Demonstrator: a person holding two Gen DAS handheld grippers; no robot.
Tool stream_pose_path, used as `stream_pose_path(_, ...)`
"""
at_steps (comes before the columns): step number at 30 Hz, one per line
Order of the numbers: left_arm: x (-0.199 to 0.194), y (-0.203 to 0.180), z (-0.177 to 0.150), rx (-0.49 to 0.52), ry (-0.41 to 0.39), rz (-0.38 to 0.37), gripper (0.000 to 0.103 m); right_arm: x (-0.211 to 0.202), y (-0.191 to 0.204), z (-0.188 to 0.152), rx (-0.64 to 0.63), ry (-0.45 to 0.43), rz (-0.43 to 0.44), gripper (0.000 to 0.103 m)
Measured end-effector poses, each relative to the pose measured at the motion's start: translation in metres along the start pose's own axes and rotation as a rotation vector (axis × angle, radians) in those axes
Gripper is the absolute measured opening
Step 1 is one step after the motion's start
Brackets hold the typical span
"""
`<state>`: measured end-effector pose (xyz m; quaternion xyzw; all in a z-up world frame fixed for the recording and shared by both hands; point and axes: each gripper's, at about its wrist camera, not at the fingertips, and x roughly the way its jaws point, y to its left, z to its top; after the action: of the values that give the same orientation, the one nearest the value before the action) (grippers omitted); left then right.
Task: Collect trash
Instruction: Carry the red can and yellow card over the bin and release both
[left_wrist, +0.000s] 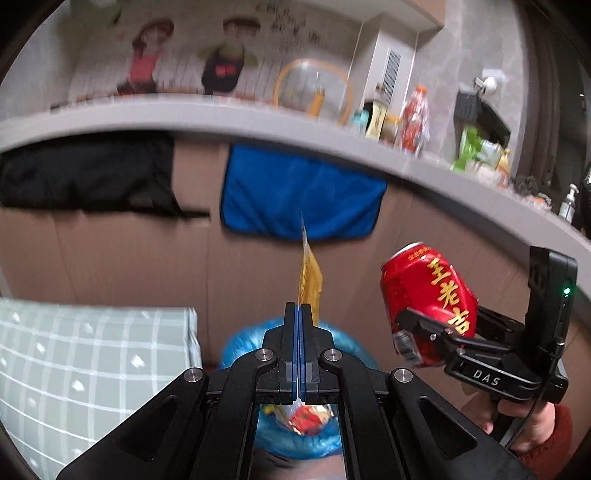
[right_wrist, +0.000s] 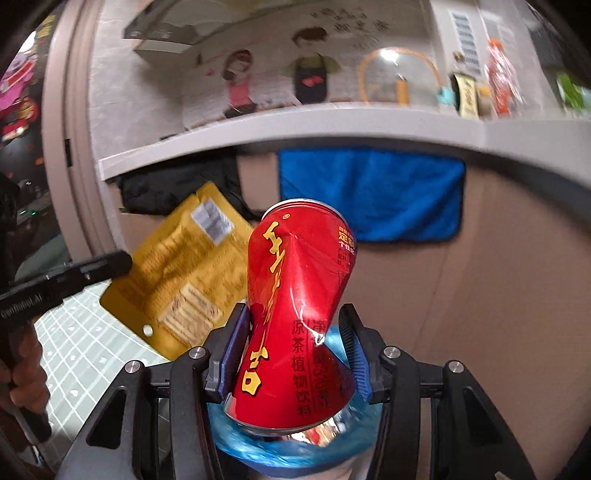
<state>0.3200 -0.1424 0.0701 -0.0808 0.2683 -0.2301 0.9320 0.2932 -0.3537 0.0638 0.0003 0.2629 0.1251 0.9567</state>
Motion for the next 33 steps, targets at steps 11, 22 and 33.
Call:
stream_pose_path(11,0.07,0.02,-0.042,-0.084,0.138,-0.004,0.0,0.064,-0.029,-0.038,0.068,0.131,0.006,0.046)
stream_pose_path(22,0.088,0.022,-0.064,-0.036,0.193,-0.003,0.002,0.096,-0.036,-0.061,0.124,0.171,0.001,0.048)
stream_pose_path(33,0.032,0.025,-0.061,-0.033,0.116,0.062,0.036,0.06,-0.023,-0.071,0.175,0.147,-0.04,0.062)
